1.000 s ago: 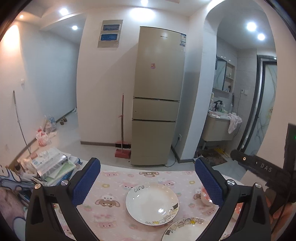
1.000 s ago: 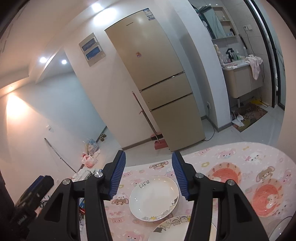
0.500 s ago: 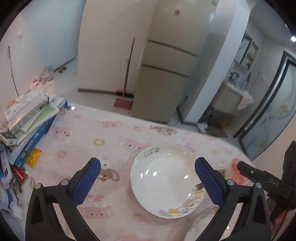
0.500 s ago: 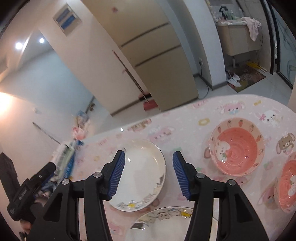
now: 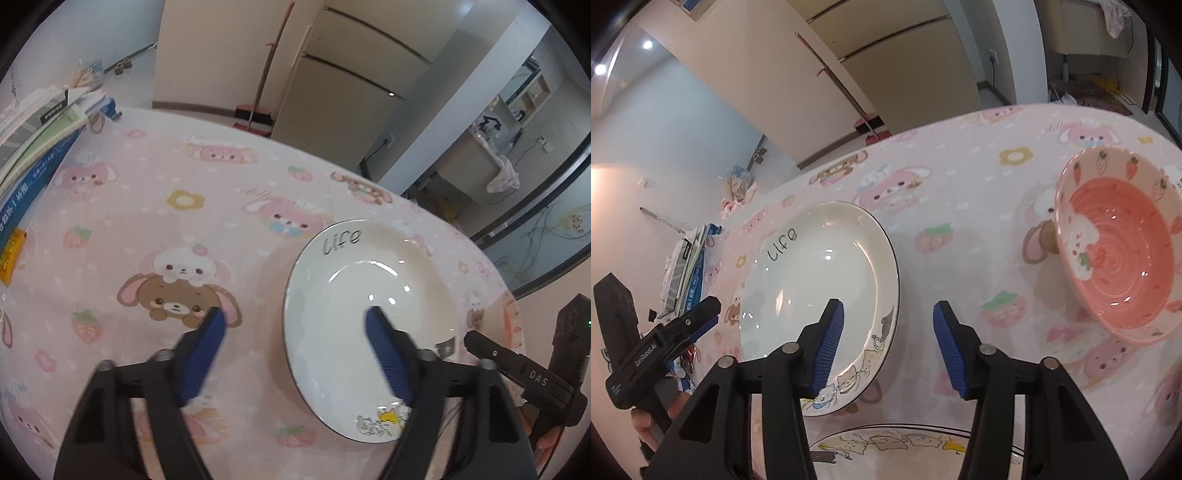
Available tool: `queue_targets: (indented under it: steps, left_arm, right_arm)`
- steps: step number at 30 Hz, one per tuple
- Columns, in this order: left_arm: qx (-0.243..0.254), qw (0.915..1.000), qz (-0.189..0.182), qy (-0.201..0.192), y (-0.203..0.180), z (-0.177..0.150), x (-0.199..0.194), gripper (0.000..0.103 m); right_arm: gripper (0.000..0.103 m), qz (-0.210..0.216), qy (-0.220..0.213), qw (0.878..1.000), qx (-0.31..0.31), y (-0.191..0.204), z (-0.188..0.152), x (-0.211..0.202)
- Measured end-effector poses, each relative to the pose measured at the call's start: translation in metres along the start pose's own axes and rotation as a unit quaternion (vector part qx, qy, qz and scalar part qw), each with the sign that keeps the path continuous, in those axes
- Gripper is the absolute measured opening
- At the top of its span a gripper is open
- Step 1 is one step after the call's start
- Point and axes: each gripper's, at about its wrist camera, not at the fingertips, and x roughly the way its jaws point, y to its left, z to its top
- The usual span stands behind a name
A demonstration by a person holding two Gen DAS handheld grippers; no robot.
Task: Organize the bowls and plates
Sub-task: 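Close both grippers on the rim of the white 'Life' plate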
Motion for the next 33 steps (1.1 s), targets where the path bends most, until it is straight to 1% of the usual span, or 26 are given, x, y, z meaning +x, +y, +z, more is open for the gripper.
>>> queue_targets:
  steps: [2,3,4,7,8,9,10,11,13,17,20,22,24,26,28,30,31,32,33]
  left_arm:
    - [-0.009,0.9999,-0.001,0.009,0.006,-0.001,0.007,0.056]
    - [-0.012,0.9999,-0.005,0.011,0.008,-0.001,0.011,0.052]
    - [-0.013,0.9998,-0.010,0.013,0.009,-0.002,0.012,0.050]
    - [-0.007,0.9999,-0.016,0.001,0.009,0.000,0.010,0.050]
    - [-0.001,0.9998,-0.018,-0.005,0.007,0.001,0.008,0.050]
    - [0.004,0.9997,-0.021,-0.009,0.005,0.001,0.007,0.050]
    - [0.004,0.9996,-0.026,-0.011,0.005,0.001,0.005,0.050]
    - [0.002,0.9994,-0.032,-0.011,0.006,0.000,0.003,0.050]
    - [-0.008,0.9991,-0.040,-0.015,0.008,0.000,0.001,0.050]
    - [-0.021,0.9994,-0.022,-0.016,0.014,0.000,0.004,0.050]
    - [-0.015,0.9996,-0.024,-0.007,0.012,-0.001,0.010,0.051]
    - [-0.010,0.9997,-0.022,0.003,0.008,-0.002,0.016,0.055]
    - [-0.012,0.9998,-0.008,0.017,0.006,-0.004,0.023,0.056]
    - [-0.018,0.9996,0.010,0.020,0.007,-0.005,0.027,0.056]
    - [-0.011,0.9996,0.007,0.025,0.007,-0.007,0.030,0.056]
    - [0.015,0.9997,0.001,0.018,0.000,-0.008,0.029,0.040]
    - [0.021,0.9996,0.006,0.020,-0.003,-0.008,0.030,0.030]
    - [0.020,0.9995,0.015,0.019,-0.003,-0.009,0.031,0.027]
    - [0.018,0.9997,0.013,0.014,-0.003,-0.011,0.032,0.025]
  right_arm:
    - [0.039,-0.002,0.006,1.000,-0.003,0.000,0.001,0.006]
    - [0.037,-0.001,0.009,1.000,-0.004,-0.001,0.001,0.009]
    - [0.033,0.002,0.010,1.000,-0.005,-0.002,0.001,0.011]
    - [0.021,0.007,0.014,1.000,-0.008,-0.003,0.003,0.018]
    - [0.016,0.007,0.017,1.000,-0.010,-0.003,0.006,0.021]
    - [0.014,0.008,0.022,1.000,-0.005,-0.006,0.009,0.025]
    - [0.010,0.020,0.024,1.000,0.002,-0.008,0.010,0.026]
    - [0.009,0.035,0.026,0.999,0.006,-0.009,0.010,0.026]
    - [0.008,0.049,0.024,0.999,0.006,-0.011,0.009,0.024]
    - [0.007,0.057,0.032,0.998,0.011,-0.014,0.008,0.029]
    - [0.007,0.052,0.036,0.998,0.001,-0.011,0.007,0.032]
    - [0.007,0.052,0.039,0.998,0.003,-0.010,0.008,0.036]
    - [0.007,0.059,0.043,0.997,0.007,-0.012,0.008,0.038]
    - [0.007,0.068,0.045,0.996,0.017,-0.015,0.008,0.038]
    - [0.007,0.073,0.045,0.996,0.024,-0.017,0.007,0.038]
    - [0.006,0.070,0.042,0.996,0.019,-0.015,0.006,0.037]
    - [0.006,0.069,0.042,0.997,0.020,-0.014,0.006,0.037]
    - [0.006,0.070,0.042,0.996,0.022,-0.014,0.006,0.037]
    - [0.006,0.073,0.043,0.996,0.024,-0.014,0.006,0.038]
